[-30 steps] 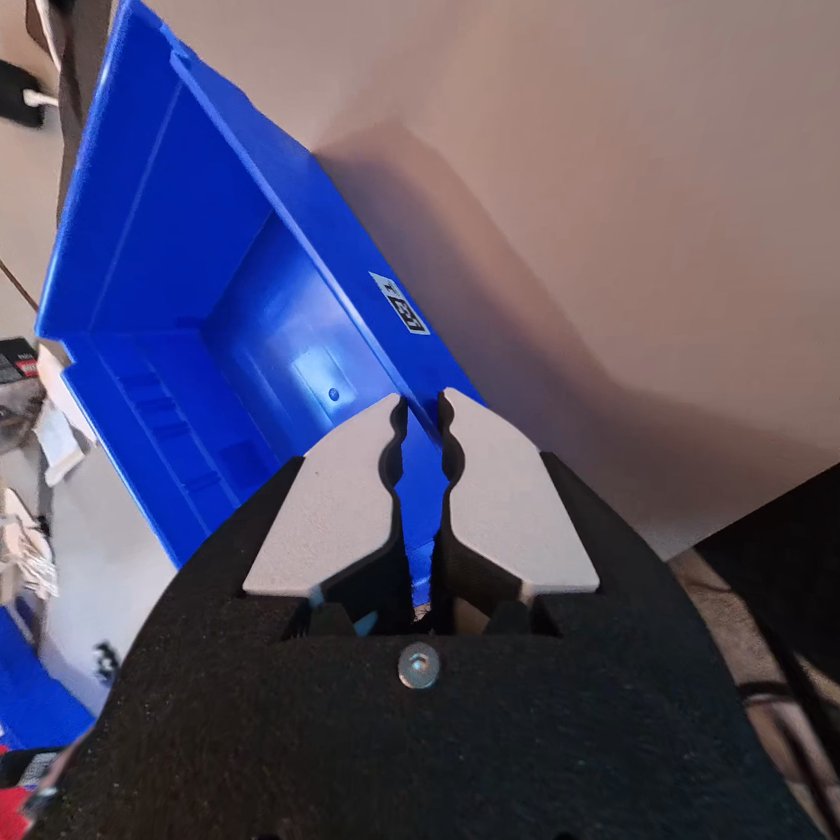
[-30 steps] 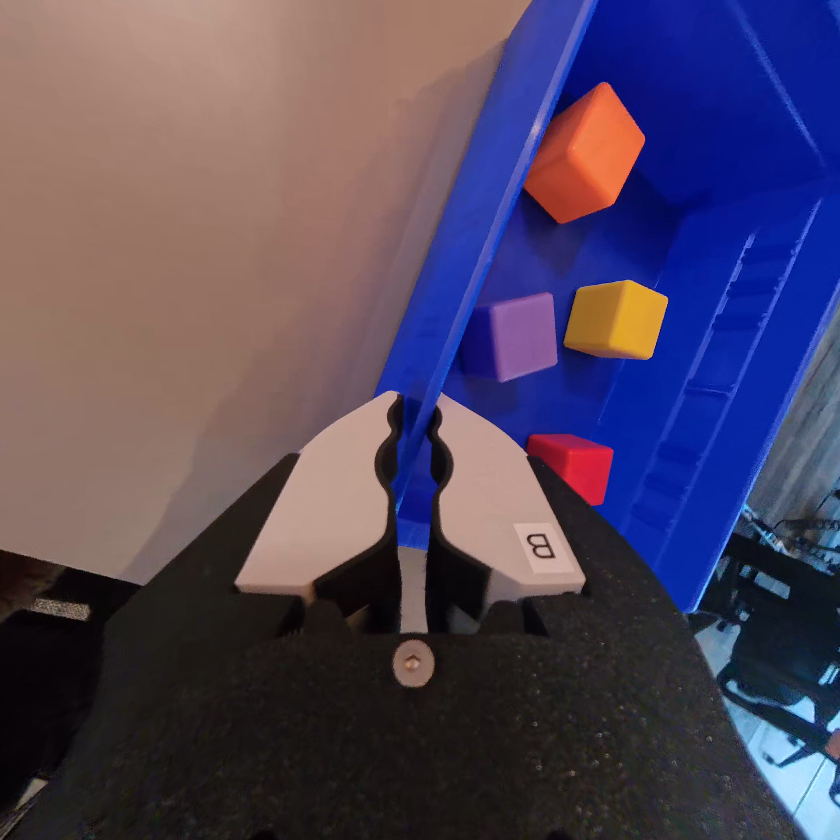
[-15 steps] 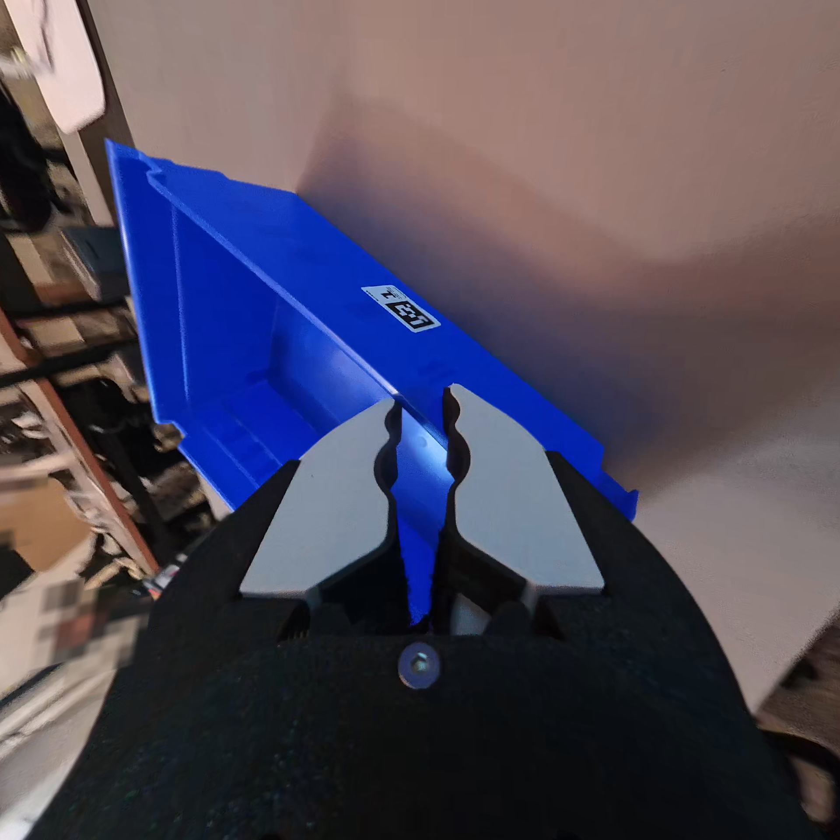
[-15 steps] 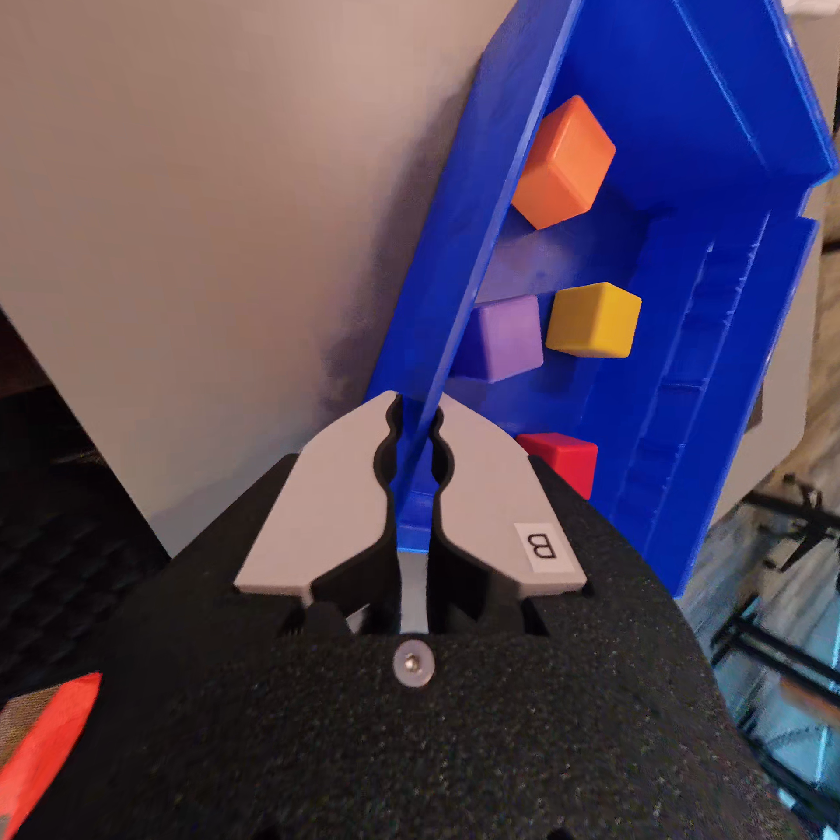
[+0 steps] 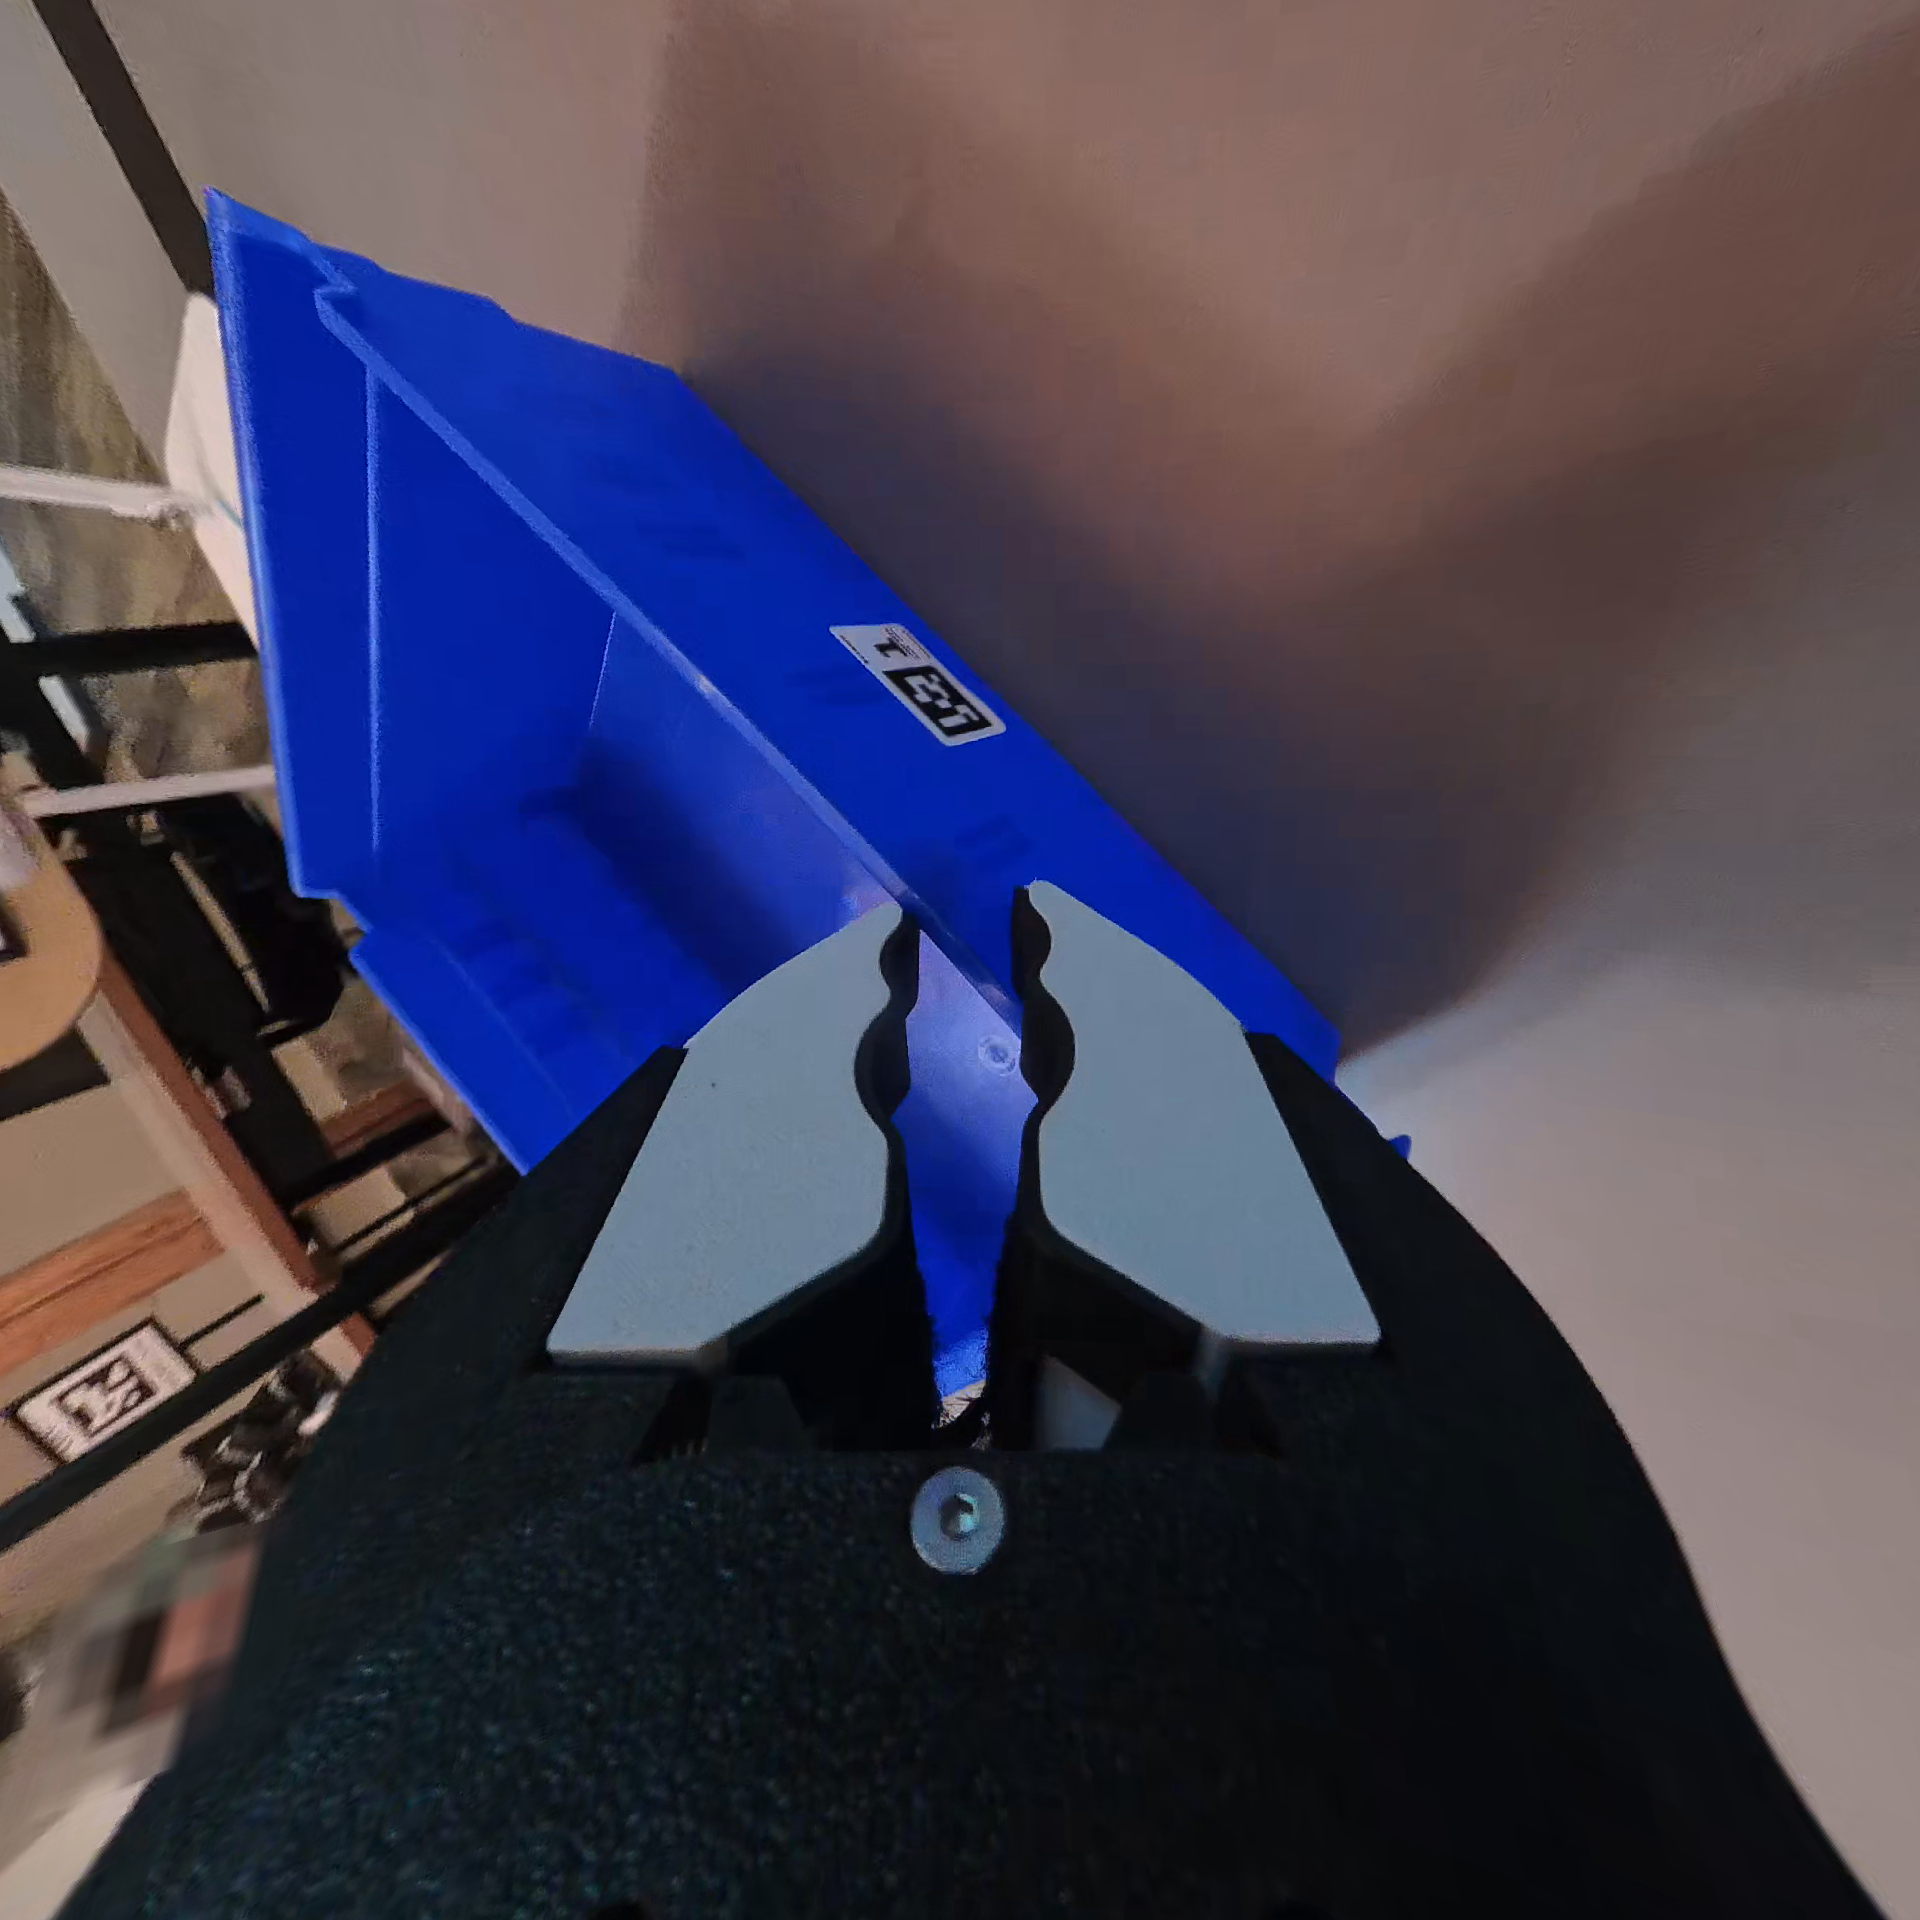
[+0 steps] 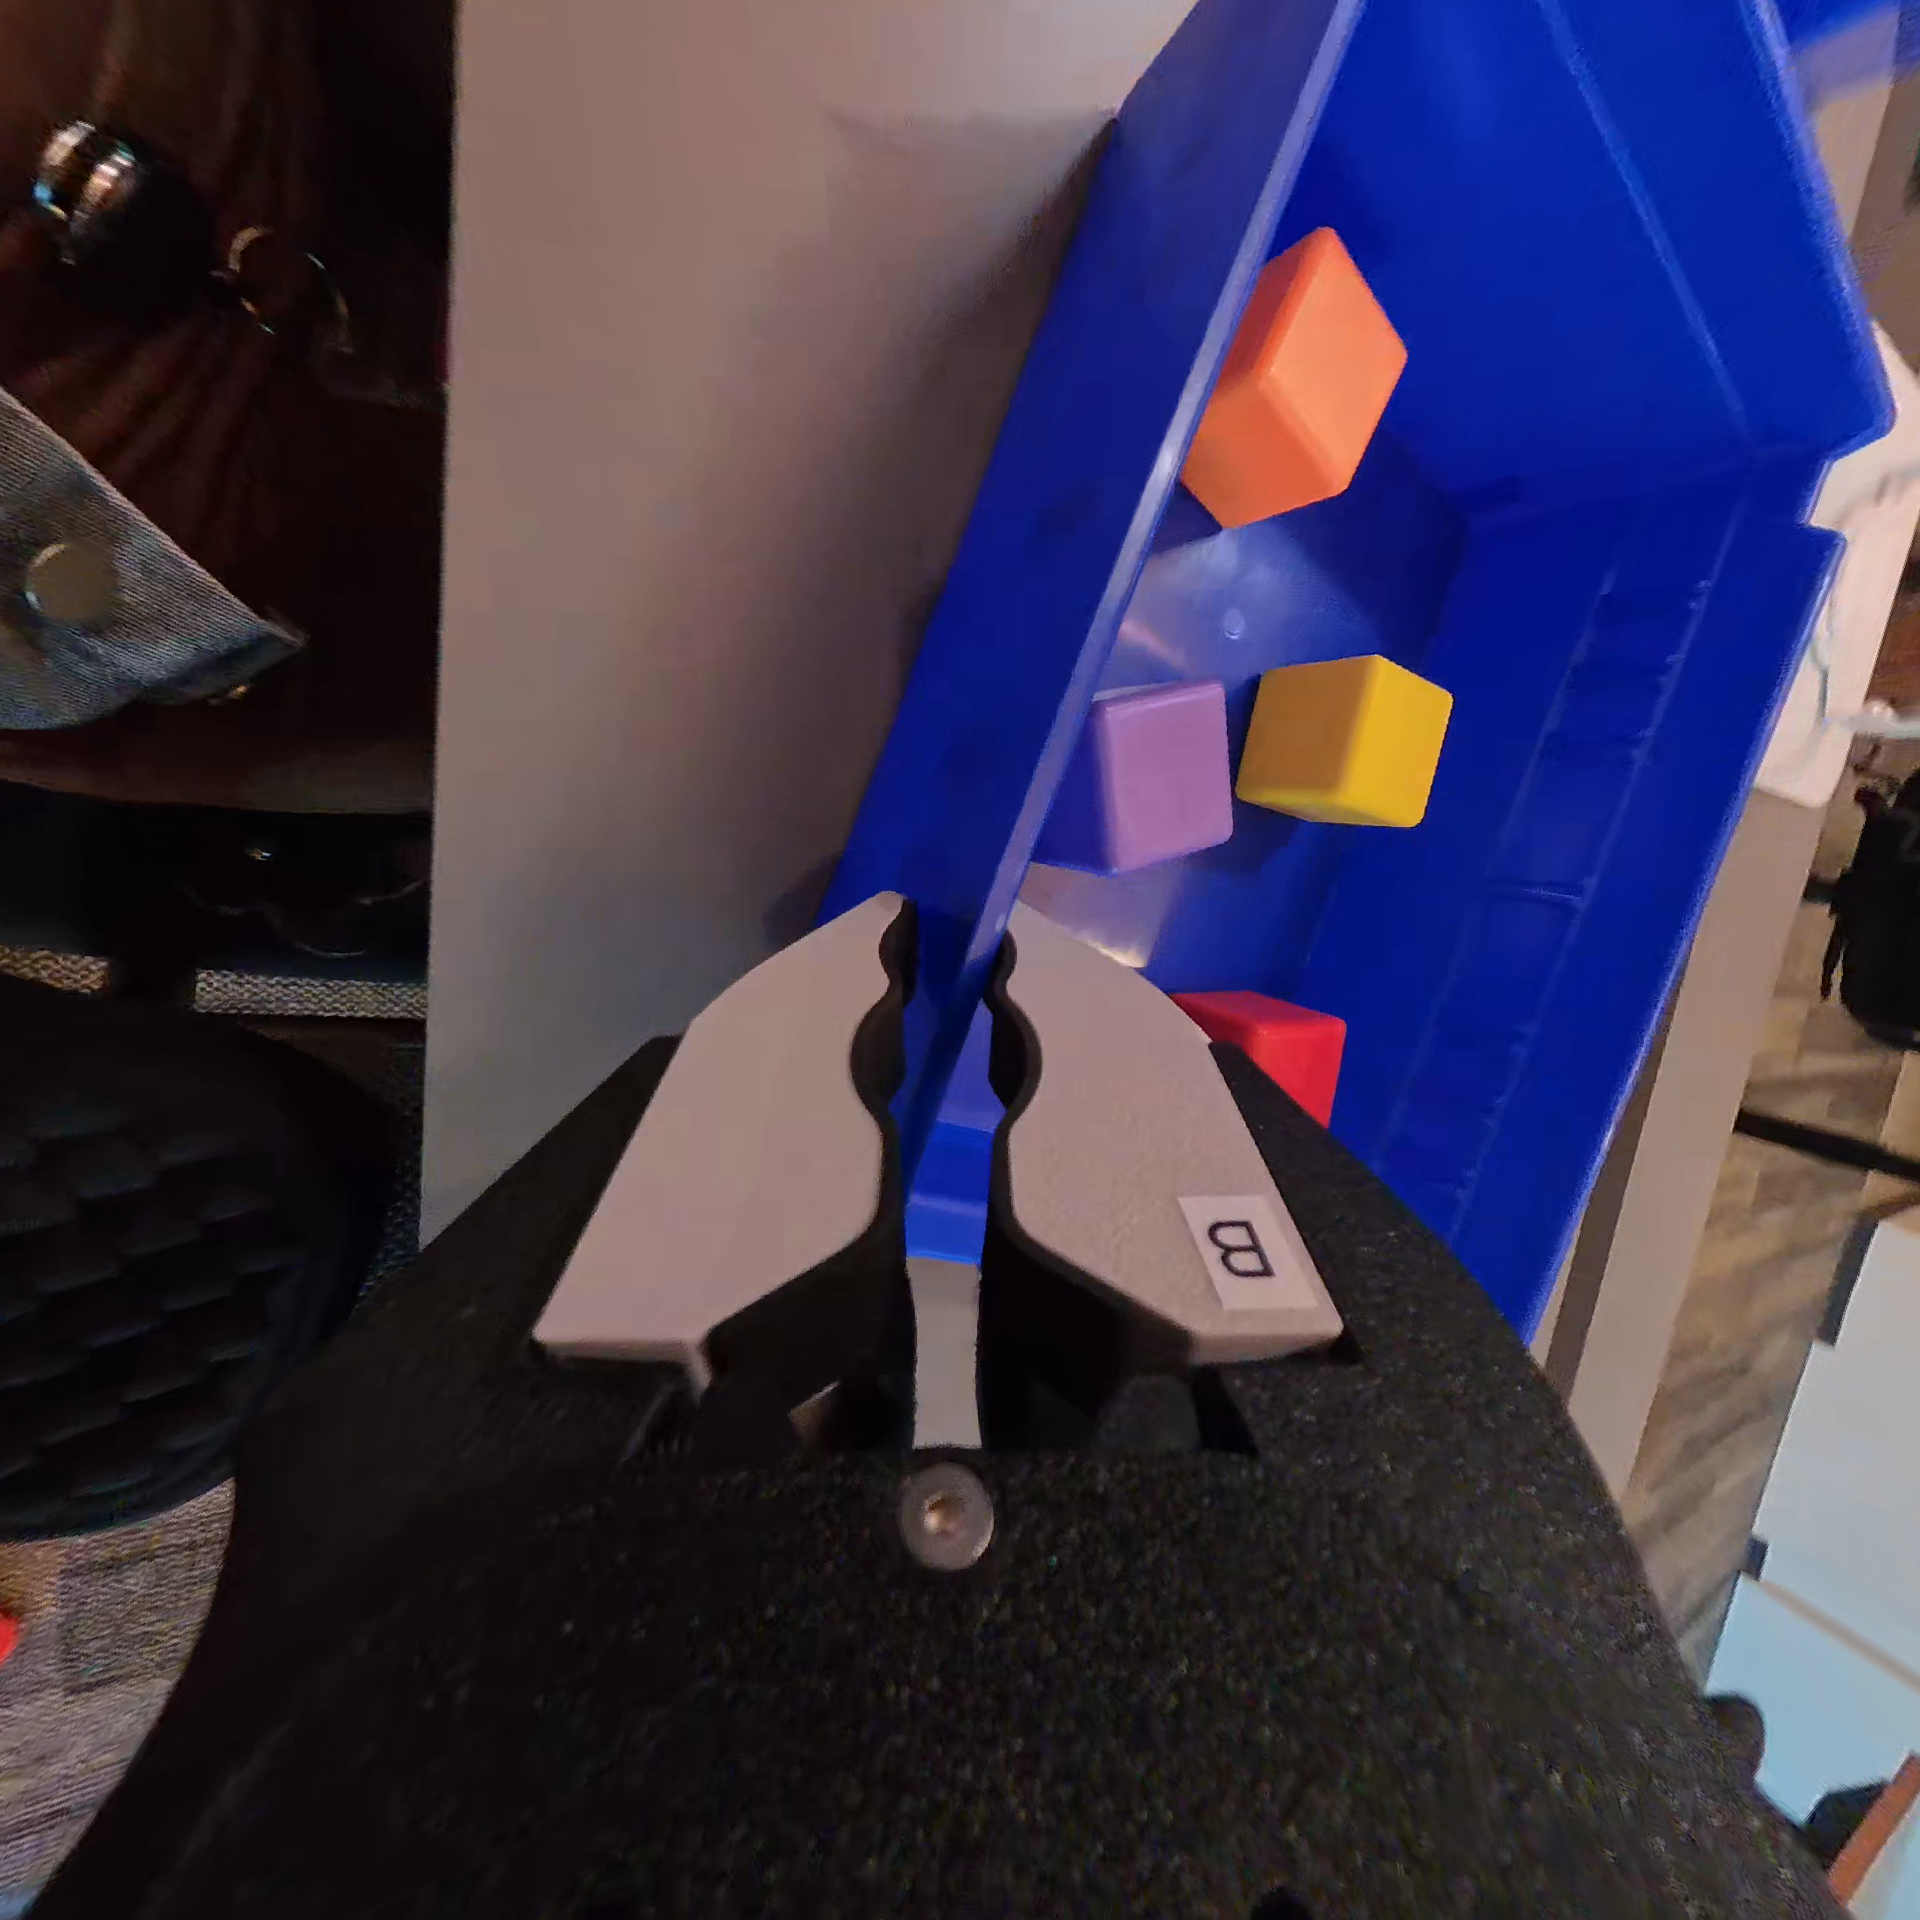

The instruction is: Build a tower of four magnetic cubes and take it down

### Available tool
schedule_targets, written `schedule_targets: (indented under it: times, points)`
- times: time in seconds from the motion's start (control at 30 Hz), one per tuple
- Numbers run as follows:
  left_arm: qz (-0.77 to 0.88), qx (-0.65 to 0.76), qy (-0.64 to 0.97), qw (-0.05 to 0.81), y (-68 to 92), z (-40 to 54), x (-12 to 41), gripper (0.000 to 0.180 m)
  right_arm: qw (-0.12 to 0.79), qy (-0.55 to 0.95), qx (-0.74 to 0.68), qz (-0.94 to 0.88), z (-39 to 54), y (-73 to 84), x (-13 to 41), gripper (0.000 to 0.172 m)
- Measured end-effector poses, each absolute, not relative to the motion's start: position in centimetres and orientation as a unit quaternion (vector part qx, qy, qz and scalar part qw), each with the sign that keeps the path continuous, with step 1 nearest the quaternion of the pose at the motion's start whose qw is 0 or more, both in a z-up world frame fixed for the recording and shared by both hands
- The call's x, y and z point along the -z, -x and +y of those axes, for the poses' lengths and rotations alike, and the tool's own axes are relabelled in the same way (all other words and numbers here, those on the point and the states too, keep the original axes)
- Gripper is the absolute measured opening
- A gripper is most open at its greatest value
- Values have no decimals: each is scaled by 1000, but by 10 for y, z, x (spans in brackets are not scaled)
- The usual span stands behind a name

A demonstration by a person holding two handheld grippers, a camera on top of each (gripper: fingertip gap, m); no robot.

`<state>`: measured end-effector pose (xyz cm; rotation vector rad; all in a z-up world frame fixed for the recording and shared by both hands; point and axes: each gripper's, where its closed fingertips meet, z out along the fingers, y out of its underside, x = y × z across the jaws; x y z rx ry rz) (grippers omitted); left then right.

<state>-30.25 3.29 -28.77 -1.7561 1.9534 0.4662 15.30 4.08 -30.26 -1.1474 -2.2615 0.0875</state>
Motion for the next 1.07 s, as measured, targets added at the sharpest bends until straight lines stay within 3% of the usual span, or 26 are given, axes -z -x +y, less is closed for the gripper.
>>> schedule_targets:
  times: [0.03, 0.47, 0.67, 0.77, 0.9, 1.0, 1.07]
  points:
    - [718, -154, 637, 235, 299, 37, 288, 16, 297, 420, -37, -857, 37, -150, 303, 11]
    - [803, -107, 539, 232, 228, 102, 290, 16, 300, 330, -88, -891, -9, -107, 303, 11]
    - [796, -77, 531, 280, 187, 126, 288, 21, 322, 336, -113, -878, -21, -79, 302, 12]
    - [751, -62, 562, 341, 175, 130, 270, 43, 356, 348, -180, -849, -29, -67, 289, 30]
    - [631, 30, 608, 481, 159, 105, 201, 81, 399, 388, -283, -781, -14, -66, 247, 59]
    - [548, 67, 631, 545, 150, 64, 154, 81, 425, 402, -334, -739, 10, -70, 216, 63]
    - [534, 90, 661, 519, 138, 24, 154, 74, 433, 415, -353, -718, 30, -69, 202, 69]
